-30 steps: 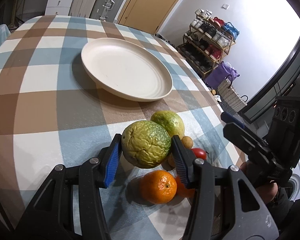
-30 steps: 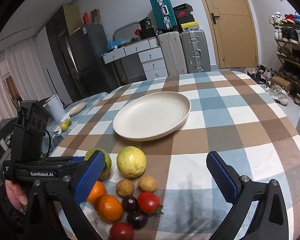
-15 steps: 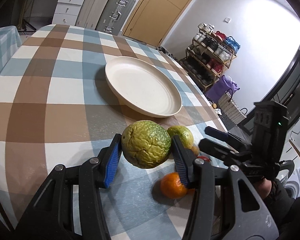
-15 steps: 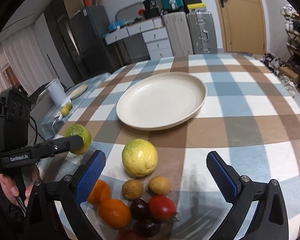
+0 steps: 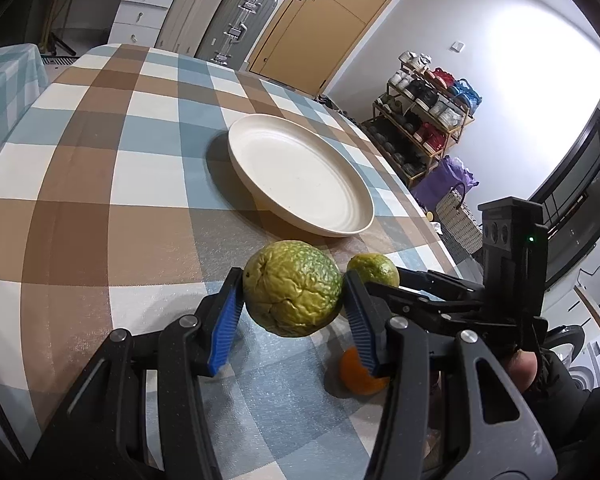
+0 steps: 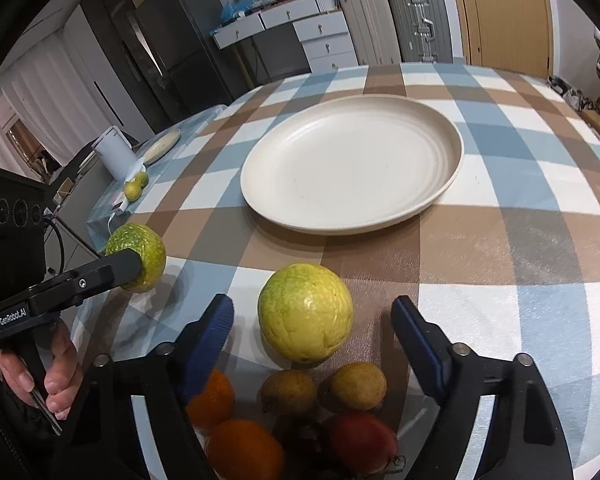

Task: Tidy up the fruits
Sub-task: 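Lift both citrus fruits and carry them toward the cream plate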

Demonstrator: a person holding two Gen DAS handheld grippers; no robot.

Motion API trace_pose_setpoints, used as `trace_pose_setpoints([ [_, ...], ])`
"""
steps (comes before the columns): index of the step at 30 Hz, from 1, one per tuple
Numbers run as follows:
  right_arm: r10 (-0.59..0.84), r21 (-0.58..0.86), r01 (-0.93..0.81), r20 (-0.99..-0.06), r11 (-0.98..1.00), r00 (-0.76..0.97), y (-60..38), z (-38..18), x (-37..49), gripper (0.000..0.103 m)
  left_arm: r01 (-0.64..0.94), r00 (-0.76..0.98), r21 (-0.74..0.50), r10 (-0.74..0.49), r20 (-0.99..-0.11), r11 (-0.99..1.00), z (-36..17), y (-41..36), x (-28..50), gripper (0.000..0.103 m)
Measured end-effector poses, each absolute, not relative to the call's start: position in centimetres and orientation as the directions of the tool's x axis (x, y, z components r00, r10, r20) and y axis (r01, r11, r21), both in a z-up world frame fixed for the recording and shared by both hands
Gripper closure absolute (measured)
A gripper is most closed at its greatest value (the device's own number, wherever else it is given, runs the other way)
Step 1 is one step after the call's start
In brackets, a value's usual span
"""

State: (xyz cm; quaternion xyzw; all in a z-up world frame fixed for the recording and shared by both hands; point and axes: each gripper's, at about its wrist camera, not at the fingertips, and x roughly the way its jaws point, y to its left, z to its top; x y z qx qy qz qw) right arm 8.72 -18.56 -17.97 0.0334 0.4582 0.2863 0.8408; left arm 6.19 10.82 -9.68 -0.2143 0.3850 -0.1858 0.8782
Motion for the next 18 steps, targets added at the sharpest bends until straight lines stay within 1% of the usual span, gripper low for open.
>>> trace_pose_setpoints([
  [3,0.514,0.329,-0.442,-0.755,0.834,0.408,-18.6,-18.2,9.0,0.034,0.160,0.634,-0.519,-0.490,-0.598,0.840,-9.8,10.8,6.2,0.056],
  [4,0.517,0.335,-0.440,-0.755,0.833,0.404,-18.6,-18.3,9.1,0.040,0.159,0.634,-0.518,-0.489,-0.599,0.840,-9.8,10.8,6.2,0.056],
  [6,0.523,0.344,-0.437,-0.752,0.831,0.401,-18.8,-18.2,9.1,0.045,0.156,0.635,-0.515,-0.485,-0.601,0.843,-9.9,10.7,6.3,0.056],
  [7,0.533,0.356,-0.439,-0.749,0.825,0.394,-18.8,-18.3,9.2,0.051,0.154,0.635,-0.514,-0.483,-0.603,0.844,-9.9,10.7,6.3,0.056],
  [8,0.543,0.366,-0.443,-0.745,0.818,0.388,-18.8,-18.2,9.2,0.054,0.153,0.635,-0.513,-0.482,-0.604,0.845,-9.9,10.7,6.3,0.056],
  [13,0.548,0.370,-0.442,-0.736,0.817,0.397,-18.9,-18.2,8.9,0.054,0.151,0.635,-0.501,-0.472,-0.612,0.852,-9.7,10.3,6.4,0.056],
  [18,0.576,0.398,-0.440,-0.703,0.805,0.417,-19.8,-17.7,8.9,0.054,0.154,0.634,-0.483,-0.461,-0.621,0.862,-9.3,9.8,7.0,0.056],
])
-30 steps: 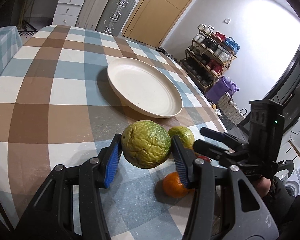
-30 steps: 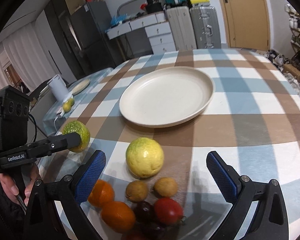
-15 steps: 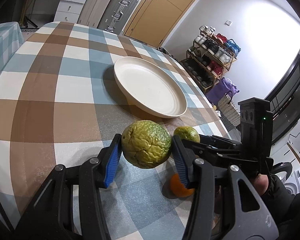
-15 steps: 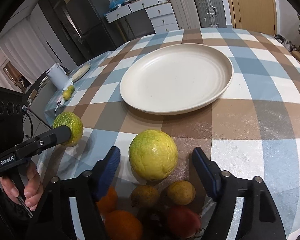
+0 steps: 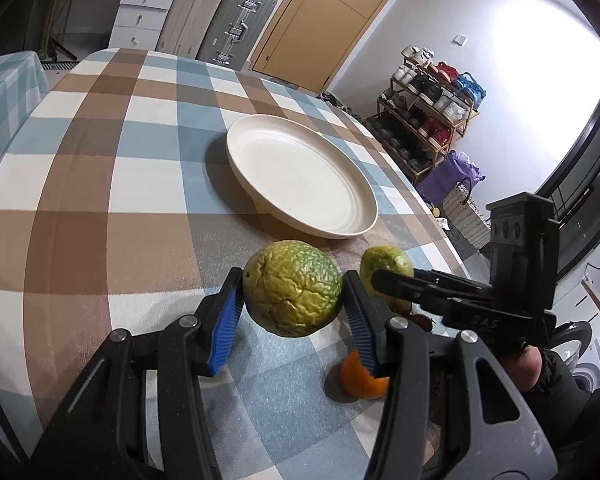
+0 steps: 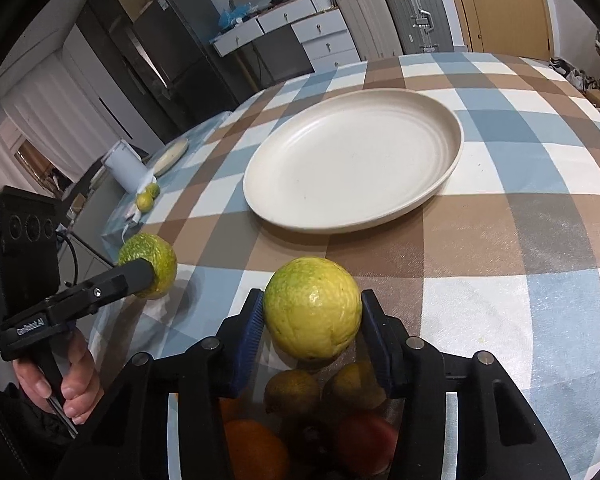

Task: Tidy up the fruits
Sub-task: 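Lift both citrus fruits and carry them toward the cream plate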

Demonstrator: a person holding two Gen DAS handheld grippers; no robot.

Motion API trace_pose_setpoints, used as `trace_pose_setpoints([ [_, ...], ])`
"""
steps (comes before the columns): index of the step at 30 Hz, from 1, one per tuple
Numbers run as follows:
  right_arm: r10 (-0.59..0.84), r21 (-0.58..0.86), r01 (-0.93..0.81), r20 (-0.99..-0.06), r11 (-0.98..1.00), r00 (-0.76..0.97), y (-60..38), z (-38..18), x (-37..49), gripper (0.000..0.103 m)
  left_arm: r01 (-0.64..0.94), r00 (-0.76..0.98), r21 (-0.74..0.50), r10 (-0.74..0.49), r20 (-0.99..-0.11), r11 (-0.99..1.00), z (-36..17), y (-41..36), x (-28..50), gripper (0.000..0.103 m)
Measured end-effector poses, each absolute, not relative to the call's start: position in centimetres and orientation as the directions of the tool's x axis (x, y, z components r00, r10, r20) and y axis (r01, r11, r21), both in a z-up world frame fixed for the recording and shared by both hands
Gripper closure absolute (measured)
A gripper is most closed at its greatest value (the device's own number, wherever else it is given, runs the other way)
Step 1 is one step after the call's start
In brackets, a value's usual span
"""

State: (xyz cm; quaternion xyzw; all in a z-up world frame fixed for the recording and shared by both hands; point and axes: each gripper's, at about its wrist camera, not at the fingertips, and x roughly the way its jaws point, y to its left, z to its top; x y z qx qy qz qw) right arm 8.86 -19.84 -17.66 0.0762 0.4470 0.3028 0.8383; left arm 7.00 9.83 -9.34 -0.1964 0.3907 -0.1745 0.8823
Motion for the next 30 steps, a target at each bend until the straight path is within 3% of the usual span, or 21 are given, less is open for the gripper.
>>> trace_pose_setpoints([
  [16,0.660,0.444,-0.494,-0.582,0.747,0.475,-22.0,-13.1,13.3,0.054,0.184,0.656,-0.418,-0.428,-0.622,0.890,-5.5,7.6,15.4,0.056],
  [30,0.708,0.527,-0.475,-0.554,0.705,0.438,-21.4,-12.7,23.1,0.054,0.188,0.618,-0.366,-0.400,-0.677,0.911,-6.3,5.4,24.9,0.056],
])
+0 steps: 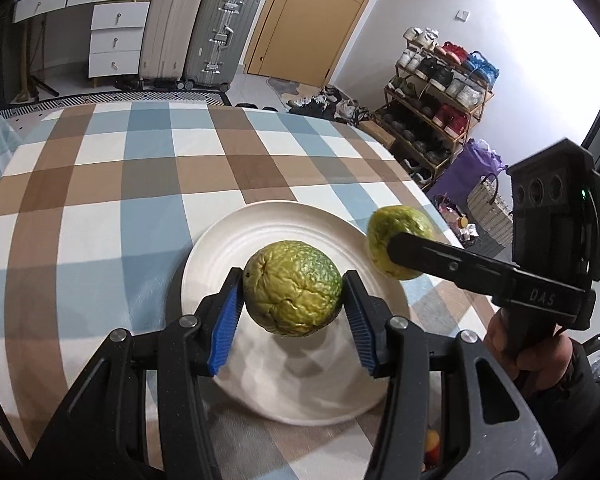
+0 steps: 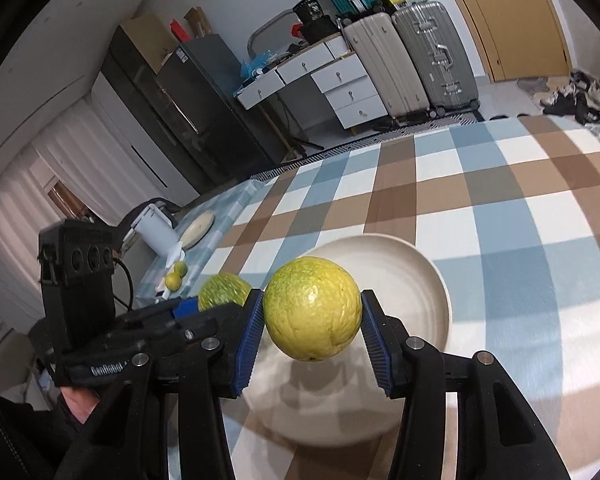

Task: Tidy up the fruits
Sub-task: 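Lift both citrus fruits and carry them toward the cream plate, then lower both citrus onto the plate and open both tools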

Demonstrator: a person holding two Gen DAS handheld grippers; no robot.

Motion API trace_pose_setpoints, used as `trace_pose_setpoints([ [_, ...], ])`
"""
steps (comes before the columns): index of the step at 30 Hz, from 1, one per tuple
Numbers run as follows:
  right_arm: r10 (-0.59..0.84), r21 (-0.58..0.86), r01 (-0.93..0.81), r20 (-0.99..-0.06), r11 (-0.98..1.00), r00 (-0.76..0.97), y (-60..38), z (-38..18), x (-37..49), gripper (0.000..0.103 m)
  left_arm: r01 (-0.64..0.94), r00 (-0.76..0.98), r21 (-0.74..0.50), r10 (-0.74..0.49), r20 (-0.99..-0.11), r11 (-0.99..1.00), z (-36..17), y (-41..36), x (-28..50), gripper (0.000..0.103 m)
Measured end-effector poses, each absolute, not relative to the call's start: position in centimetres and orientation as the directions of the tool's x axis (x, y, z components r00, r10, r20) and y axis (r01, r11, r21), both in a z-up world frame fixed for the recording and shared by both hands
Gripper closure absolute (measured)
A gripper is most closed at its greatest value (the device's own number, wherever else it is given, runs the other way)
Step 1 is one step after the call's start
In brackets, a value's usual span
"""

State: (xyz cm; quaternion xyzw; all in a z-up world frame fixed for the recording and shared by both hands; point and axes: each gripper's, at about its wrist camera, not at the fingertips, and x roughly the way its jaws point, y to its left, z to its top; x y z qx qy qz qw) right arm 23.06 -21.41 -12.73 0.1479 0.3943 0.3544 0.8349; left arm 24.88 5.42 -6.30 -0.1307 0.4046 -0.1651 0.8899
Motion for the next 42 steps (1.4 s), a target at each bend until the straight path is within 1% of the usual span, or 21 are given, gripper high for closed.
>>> trace_pose_setpoints([
  [10,0.703,0.561,-0.424,-0.595,0.711,0.389,-20.3,-15.5,28.0,0.054,0.177,0.587,-0.361,-0.393,-0.708,0.916,-8.8,5.1,29.9,0.056],
  [17,0.700,0.579,-0.395,-0.619,0.713,0.356,-19.6,-17.1,29.7,0.054,0.183,0.568,-0.361,-0.398,-0.721,0.915,-10.3,4.8,31.5,0.056],
  [22,0.678,0.569,-0.371,-0.638,0.734,0.364,-19.5,-17.5,30.2,0.054,0.169,0.563,-0.357,-0.387,-0.730,0.919,-11.1,4.9,32.1,0.056],
  [26,0.675,0.578,-0.349,-0.632,0.738,0.380,-19.7,-17.3,30.3,0.051,0.154,0.581,-0.361,-0.379,-0.720,0.920,-10.9,5.3,32.0,0.055],
  [27,0.675,0.576,-0.352,-0.630,0.738,0.384,-19.7,-17.1,30.3,0.050,0.151,0.586,-0.361,-0.377,-0.717,0.920,-10.7,5.4,31.9,0.055],
  [29,0.671,0.567,-0.360,-0.626,0.741,0.397,-19.8,-16.6,30.1,0.042,0.149,0.588,-0.365,-0.379,-0.714,0.919,-10.3,5.6,31.8,0.055],
  [30,0.669,0.560,-0.365,-0.621,0.744,0.408,-19.8,-16.3,29.9,0.042,0.146,0.590,-0.365,-0.378,-0.714,0.919,-10.1,5.7,31.6,0.055],
  [31,0.665,0.552,-0.370,-0.617,0.747,0.421,-19.9,-16.0,29.6,0.039,0.144,0.593,-0.364,-0.375,-0.713,0.920,-9.9,5.7,31.4,0.053],
  [32,0.661,0.547,-0.372,-0.614,0.750,0.431,-20.1,-15.6,29.3,0.033,0.146,0.598,-0.362,-0.374,-0.709,0.921,-9.6,5.8,31.1,0.047],
  [33,0.659,0.544,-0.372,-0.608,0.752,0.442,-20.3,-15.3,29.1,0.031,0.147,0.602,-0.359,-0.371,-0.707,0.922,-9.4,5.8,30.9,0.042],
  [34,0.659,0.543,-0.375,-0.600,0.752,0.453,-20.6,-14.9,28.7,0.026,0.143,0.610,-0.351,-0.361,-0.705,0.926,-9.0,5.8,30.5,0.035],
  [37,0.658,0.529,-0.392,-0.579,0.753,0.481,-21.3,-13.7,27.2,0.014,0.136,0.637,-0.328,-0.336,-0.694,0.935,-7.7,5.8,29.3,0.029],
  [38,0.653,0.519,-0.397,-0.576,0.757,0.493,-21.6,-13.2,26.5,0.007,0.128,0.644,-0.318,-0.323,-0.694,0.939,-7.3,5.8,28.8,0.027],
  [40,0.636,0.496,-0.400,-0.561,0.771,0.530,-22.2,-12.3,25.0,0.002,0.121,0.661,-0.305,-0.306,-0.685,0.945,-6.2,5.7,27.5,0.024],
  [41,0.634,0.488,-0.407,-0.546,0.772,0.548,-22.7,-11.7,24.0,0.001,0.112,0.672,-0.287,-0.285,-0.684,0.951,-5.6,5.6,26.7,0.020],
  [42,0.636,0.486,-0.413,-0.534,0.770,0.558,-23.1,-11.3,23.2,0.001,0.105,0.680,-0.272,-0.268,-0.682,0.957,-5.1,5.5,26.0,0.019],
])
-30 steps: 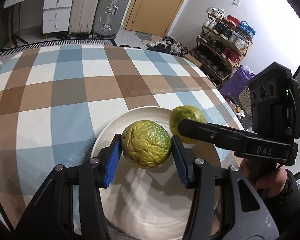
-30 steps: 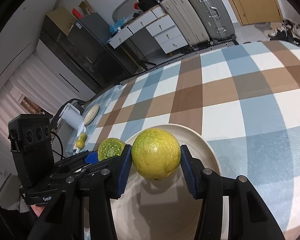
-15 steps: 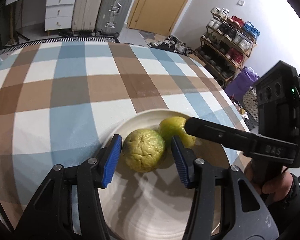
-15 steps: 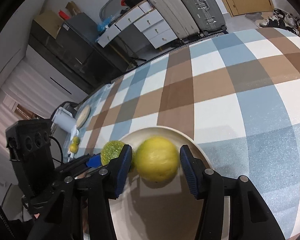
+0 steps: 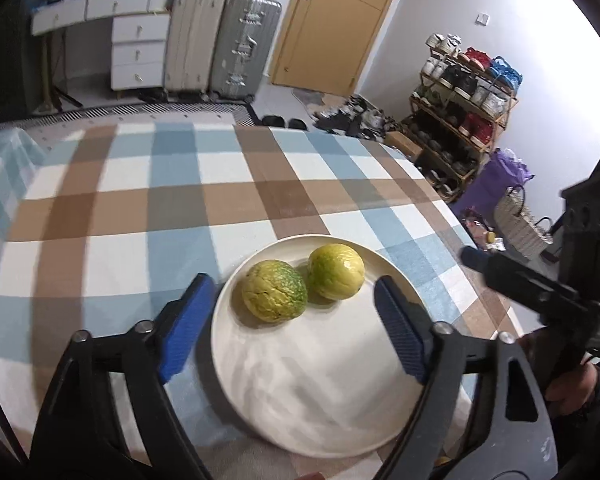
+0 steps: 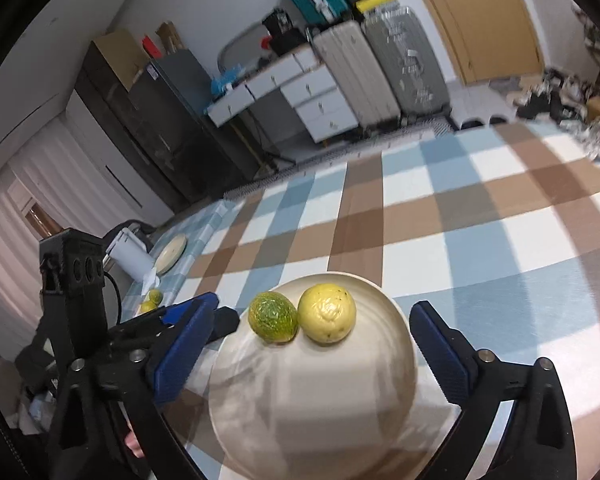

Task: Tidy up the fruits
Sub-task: 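Lower both citrus onto the plate and open both tools, then move both tools back toward the remaining fruits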

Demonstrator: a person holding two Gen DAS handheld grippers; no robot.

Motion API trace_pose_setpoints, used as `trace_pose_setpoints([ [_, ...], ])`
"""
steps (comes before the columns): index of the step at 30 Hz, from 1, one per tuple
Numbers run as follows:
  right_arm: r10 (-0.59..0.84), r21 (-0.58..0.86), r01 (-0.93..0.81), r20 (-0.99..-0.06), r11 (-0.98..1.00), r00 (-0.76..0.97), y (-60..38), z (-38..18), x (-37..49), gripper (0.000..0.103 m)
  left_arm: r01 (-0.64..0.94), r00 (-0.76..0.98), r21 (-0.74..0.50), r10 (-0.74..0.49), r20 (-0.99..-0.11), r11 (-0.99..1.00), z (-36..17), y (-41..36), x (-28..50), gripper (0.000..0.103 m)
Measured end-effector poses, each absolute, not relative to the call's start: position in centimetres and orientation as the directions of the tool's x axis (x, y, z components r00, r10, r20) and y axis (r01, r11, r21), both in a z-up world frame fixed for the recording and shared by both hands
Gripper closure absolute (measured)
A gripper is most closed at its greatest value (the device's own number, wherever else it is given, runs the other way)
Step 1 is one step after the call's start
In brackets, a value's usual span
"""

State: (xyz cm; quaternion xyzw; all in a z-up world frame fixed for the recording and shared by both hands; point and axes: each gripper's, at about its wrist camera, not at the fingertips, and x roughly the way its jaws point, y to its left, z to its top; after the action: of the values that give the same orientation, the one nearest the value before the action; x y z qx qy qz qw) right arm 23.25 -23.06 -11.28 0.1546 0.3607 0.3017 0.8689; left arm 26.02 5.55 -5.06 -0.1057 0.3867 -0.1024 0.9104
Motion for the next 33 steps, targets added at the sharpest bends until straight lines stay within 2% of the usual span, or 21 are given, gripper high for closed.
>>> trace_pose_setpoints([
  [4,0.635,0.481,-0.423,-0.485,0.768,0.601,-24.7,-9.5,20.1,0.000,0.115,0.703,-0.257,-0.262,-0.661,0.959,-3.0,5.2,22.9,0.016],
  [6,0.623,0.468,-0.422,-0.470,0.776,0.625,-25.2,-8.7,18.6,0.000,0.113,0.717,-0.244,-0.249,-0.651,0.963,-2.0,4.8,21.0,0.011],
  [8,0.618,0.458,-0.428,-0.450,0.780,0.645,-25.7,-8.0,16.9,0.000,0.110,0.734,-0.236,-0.239,-0.635,0.965,-1.0,4.6,19.2,0.001],
  [23,0.590,0.368,-0.469,-0.375,0.803,0.715,-26.6,-5.3,6.8,0.000,0.088,0.797,-0.157,-0.164,-0.582,0.984,3.3,2.6,7.9,0.001],
  [29,0.570,0.330,-0.470,-0.370,0.819,0.734,-26.7,-5.6,3.4,0.000,0.089,0.799,-0.146,-0.158,-0.580,0.985,2.8,2.3,4.2,0.001],
  [33,0.563,0.312,-0.471,-0.379,0.825,0.735,-26.7,-6.1,1.6,0.000,0.100,0.771,-0.163,-0.181,-0.611,0.981,1.1,2.1,1.9,0.001],
])
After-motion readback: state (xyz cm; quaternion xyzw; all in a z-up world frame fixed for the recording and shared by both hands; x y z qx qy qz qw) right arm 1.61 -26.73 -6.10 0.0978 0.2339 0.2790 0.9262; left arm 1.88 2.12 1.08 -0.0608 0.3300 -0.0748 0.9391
